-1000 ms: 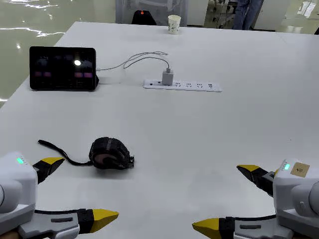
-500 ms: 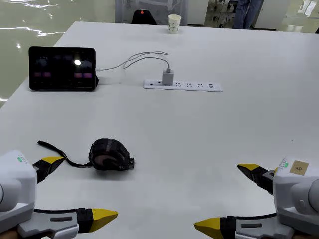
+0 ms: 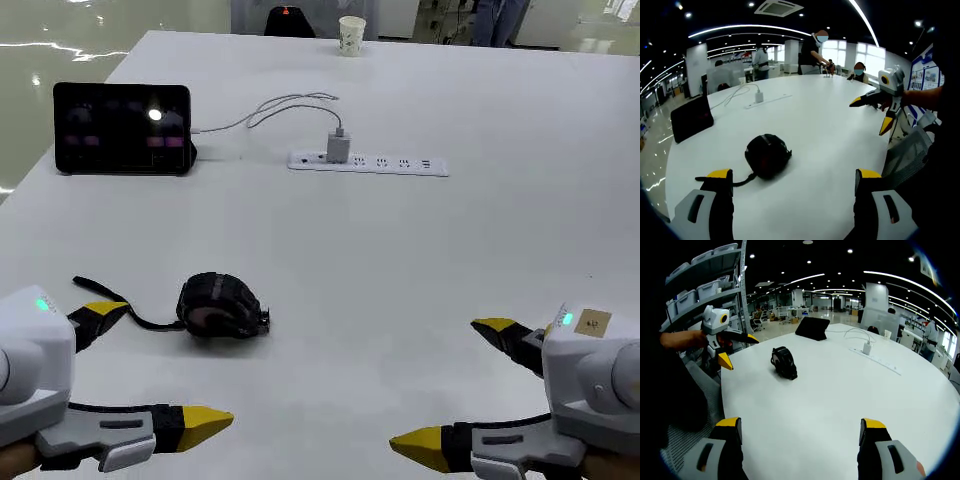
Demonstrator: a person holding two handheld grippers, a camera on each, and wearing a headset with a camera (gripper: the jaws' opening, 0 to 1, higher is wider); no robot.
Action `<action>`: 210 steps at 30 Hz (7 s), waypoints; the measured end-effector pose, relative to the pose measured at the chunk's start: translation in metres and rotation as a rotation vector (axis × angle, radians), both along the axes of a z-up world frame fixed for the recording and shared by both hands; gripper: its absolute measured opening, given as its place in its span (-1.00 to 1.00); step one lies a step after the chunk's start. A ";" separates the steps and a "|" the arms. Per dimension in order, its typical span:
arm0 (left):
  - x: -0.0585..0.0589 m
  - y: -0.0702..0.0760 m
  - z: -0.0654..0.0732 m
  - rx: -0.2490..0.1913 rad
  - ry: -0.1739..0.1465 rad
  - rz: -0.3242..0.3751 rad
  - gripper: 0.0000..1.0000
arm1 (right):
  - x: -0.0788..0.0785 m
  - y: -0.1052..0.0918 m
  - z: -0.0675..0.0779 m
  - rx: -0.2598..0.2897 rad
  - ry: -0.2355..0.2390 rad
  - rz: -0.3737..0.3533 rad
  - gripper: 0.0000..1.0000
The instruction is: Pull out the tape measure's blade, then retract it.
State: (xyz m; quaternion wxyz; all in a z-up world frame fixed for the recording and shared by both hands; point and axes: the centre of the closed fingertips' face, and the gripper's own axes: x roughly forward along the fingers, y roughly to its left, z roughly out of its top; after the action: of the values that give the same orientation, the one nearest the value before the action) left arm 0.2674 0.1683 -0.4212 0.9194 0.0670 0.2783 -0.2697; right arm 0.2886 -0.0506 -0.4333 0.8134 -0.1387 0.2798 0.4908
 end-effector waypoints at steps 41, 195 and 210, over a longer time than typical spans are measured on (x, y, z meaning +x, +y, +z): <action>0.043 0.008 -0.017 0.055 0.037 -0.155 0.98 | 0.037 0.036 -0.023 -0.050 0.000 0.199 0.88; 0.090 0.021 -0.070 0.321 0.175 -0.597 -0.51 | 0.073 0.165 -0.088 -0.199 -0.082 0.707 -0.82; 0.089 0.020 -0.068 0.322 0.179 -0.602 -0.51 | 0.075 0.151 -0.088 -0.206 -0.079 0.704 -0.82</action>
State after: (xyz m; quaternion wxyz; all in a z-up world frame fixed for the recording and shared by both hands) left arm 0.3566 0.1886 -0.4894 0.7484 0.2663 0.3645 -0.4860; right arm 0.3639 0.1000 -0.5214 0.5865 -0.3263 0.2314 0.7043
